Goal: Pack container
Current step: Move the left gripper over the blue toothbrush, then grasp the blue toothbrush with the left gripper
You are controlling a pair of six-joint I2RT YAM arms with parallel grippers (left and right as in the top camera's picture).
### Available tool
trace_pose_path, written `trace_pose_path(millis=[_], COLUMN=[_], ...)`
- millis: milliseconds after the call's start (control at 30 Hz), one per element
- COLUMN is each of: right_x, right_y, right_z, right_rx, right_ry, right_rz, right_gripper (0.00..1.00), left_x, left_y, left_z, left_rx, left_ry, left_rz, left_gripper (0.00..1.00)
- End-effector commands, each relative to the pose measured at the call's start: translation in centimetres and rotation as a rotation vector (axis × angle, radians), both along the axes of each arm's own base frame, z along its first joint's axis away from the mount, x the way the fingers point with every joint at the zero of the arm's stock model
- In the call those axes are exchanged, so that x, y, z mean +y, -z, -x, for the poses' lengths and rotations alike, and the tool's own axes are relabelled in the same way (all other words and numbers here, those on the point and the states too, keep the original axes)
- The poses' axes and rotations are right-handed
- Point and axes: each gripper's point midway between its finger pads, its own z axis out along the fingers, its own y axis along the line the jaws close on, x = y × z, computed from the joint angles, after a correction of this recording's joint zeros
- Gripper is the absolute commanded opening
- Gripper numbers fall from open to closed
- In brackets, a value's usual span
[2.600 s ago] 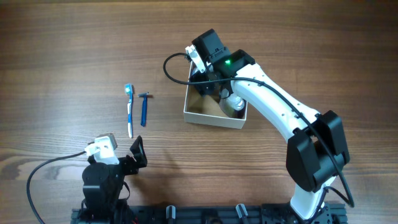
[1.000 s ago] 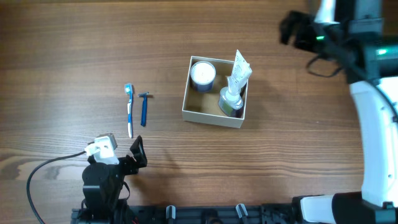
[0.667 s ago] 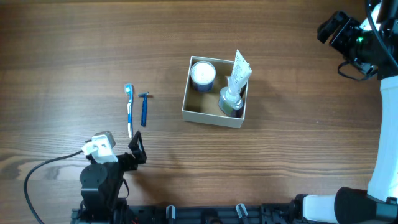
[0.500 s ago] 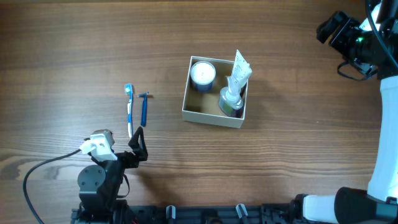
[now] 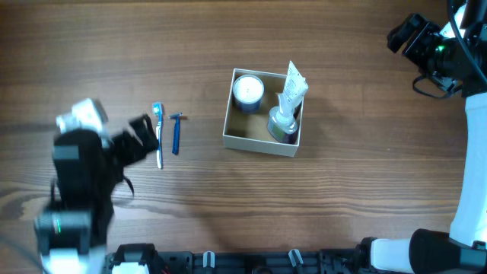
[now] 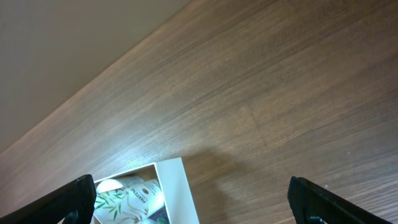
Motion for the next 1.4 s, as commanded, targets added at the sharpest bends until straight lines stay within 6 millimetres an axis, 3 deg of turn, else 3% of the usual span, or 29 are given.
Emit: trace_pose_path(millis=[0,100,233,367,533,600,767,933,1367], right_x=[0.2,0.2,0.2,0.2,0.2,0.2,0.2,0.2,0.2], right_y=[0.2,0.2,0.2,0.2,0.2,0.2,0.2,0.2,0.2], right_z=[-0.1,-0.1,-0.1,-0.1,-0.1,-0.1,-0.1,-0.1,-0.1], right_rx=[0.003,0.003,0.003,0.003,0.003,0.003,0.003,0.003,0.003], right_ry=[0.001,0.001,0.002,0.001,0.001,0.001,0.002,0.002,0.001], right_rz=[-0.021,-0.021,-0.021,-0.021,-0.021,-0.021,-0.021,-0.021,-0.021], right_gripper=[1.0,1.0,1.0,1.0,1.0,1.0,1.0,1.0,1.0], left_x=[0.8,0.3,0.5,0.6,0.6,0.7,0.8,0.7,0.1], left_y=[1.9,4.8,9.8,14.4,18.3,19.7,22.2,23.8,24.2], left_z=[-4.1,-6.9,-8.9,-9.5,-9.4,-9.5,-9.8,-9.8,-9.1], left_rx=[0.186,0.291,0.419,0.539,0.641,0.669,0.705,0.734,0.777], left_ry=[0.008,0.043,0.037,0.036,0.121,0.144,0.16,0.185,0.301], left_rz=[0.016,0.09,0.106,0.117,0.069,0.05,0.046,0.038,-0.127], left_gripper=[1.0,1.0,1.0,1.0,1.0,0.95,0.74,0.61,0.5])
